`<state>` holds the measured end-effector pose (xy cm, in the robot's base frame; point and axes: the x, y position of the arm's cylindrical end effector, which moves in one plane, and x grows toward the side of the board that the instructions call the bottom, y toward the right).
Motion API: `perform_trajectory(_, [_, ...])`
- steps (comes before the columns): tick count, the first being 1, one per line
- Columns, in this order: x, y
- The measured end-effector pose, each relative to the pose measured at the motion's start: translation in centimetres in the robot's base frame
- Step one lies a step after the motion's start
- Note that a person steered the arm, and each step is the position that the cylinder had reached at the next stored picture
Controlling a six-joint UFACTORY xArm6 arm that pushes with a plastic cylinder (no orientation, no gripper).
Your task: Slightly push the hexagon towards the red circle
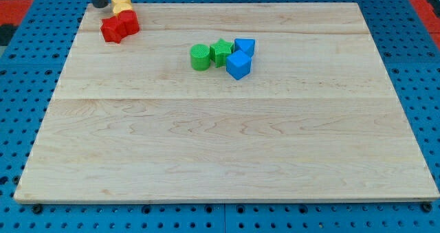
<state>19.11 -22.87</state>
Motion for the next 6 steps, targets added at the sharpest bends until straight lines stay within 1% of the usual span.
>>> perform_trajectory(1, [0.1, 7.2])
perform_trajectory(3, [0.1, 7.7])
perform_trajectory(4, [0.7, 7.0])
perform_trajectory(5, [0.3, 1.3])
perform_trajectory(6, [2.0, -2.9])
